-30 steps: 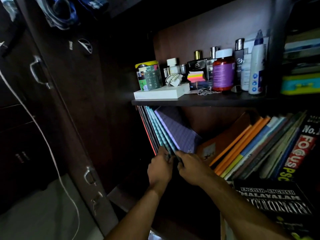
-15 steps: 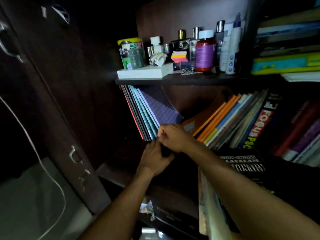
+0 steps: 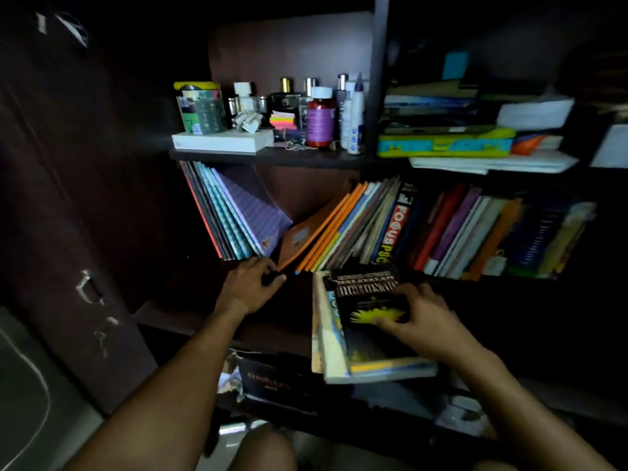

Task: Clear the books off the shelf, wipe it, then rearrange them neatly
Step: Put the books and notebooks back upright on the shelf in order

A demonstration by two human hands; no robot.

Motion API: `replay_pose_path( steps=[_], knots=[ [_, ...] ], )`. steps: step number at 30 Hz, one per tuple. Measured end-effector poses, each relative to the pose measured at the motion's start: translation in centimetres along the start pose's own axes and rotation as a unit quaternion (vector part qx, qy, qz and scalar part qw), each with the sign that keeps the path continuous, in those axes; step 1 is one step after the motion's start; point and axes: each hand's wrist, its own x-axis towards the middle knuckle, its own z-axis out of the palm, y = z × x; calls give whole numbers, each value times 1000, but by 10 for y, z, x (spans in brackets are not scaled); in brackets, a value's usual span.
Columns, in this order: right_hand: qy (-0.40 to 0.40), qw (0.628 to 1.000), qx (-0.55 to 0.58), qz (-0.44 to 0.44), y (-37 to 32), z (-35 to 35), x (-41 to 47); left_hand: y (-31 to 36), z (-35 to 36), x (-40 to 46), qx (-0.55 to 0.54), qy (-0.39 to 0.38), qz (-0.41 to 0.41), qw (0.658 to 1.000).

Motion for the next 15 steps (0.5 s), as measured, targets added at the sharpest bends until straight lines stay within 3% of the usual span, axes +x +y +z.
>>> replay_pose_path(
  steps=[5, 8, 10, 15],
  knots=[
    [105, 987, 118, 11, 22, 34, -28, 10, 6, -15, 22, -55, 57, 997],
    [137, 979, 151, 22, 17, 34, -29, 45, 11, -38, -137, -32, 19, 990],
    [141, 977, 159, 27, 17, 37, -28, 77, 19, -52, -183, -36, -18, 982],
    [161, 966, 200, 39, 20, 29, -35, 149, 30, -96, -6, -65, -66, 996]
  ],
)
